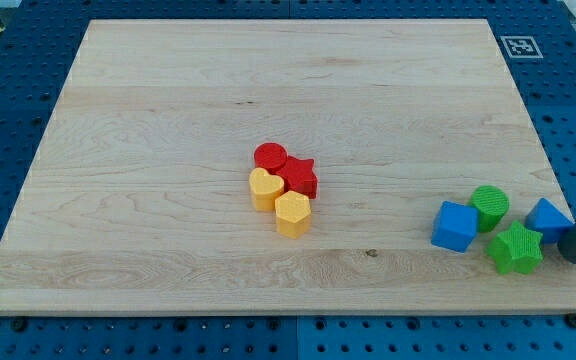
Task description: Push blue triangle a bit left
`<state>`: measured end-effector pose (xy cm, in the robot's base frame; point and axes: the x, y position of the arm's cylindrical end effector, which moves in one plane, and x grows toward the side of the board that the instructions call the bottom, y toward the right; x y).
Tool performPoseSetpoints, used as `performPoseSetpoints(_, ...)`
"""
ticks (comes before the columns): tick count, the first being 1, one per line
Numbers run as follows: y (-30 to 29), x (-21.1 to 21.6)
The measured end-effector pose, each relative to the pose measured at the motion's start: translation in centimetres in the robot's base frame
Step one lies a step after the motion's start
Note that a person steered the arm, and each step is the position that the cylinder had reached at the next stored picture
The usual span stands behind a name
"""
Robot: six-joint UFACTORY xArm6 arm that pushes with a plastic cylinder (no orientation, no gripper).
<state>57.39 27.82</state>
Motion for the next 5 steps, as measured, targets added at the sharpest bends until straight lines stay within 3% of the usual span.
performPoseSetpoints(3,0.2,-2.0)
performPoseSetpoints(5,0.1,1.1)
